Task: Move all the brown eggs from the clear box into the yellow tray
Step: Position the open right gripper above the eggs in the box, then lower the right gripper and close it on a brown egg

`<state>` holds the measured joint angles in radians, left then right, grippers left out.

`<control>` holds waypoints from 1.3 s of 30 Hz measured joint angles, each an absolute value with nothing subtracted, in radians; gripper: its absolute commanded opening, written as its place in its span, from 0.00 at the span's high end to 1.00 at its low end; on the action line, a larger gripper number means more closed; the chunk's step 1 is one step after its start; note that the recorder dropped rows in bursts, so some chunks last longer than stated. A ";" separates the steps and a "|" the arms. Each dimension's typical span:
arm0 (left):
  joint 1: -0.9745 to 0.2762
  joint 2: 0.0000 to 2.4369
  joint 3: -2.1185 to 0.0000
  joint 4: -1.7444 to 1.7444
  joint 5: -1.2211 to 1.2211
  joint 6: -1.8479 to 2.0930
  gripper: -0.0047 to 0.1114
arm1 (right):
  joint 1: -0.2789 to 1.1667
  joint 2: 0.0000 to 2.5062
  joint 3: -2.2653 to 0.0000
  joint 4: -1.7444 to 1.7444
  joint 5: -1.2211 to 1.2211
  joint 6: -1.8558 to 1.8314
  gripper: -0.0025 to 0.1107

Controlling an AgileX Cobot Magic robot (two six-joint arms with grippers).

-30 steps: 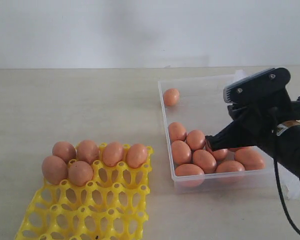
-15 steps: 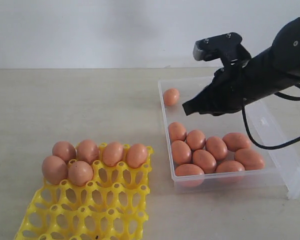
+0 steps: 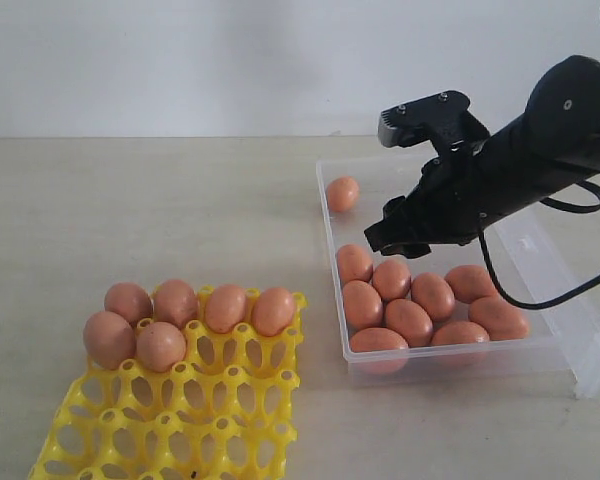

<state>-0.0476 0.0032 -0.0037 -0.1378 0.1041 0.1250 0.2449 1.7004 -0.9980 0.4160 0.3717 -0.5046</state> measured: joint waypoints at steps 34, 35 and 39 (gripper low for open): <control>-0.048 0.003 -0.004 -0.138 0.104 0.125 0.92 | 0.237 2.000 -1.333 0.684 0.407 -0.493 0.52; -0.048 0.003 -0.004 -0.138 0.104 0.125 0.92 | 0.237 1.992 -1.351 0.657 0.499 -0.495 0.52; -0.048 0.003 -0.004 -0.138 0.104 0.125 0.92 | 0.237 1.925 -1.424 0.391 0.829 -0.375 0.52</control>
<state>-0.0476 0.0032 -0.0037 -0.1378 0.1041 0.1250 0.2372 1.9248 -1.4237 0.3912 0.8289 -0.3752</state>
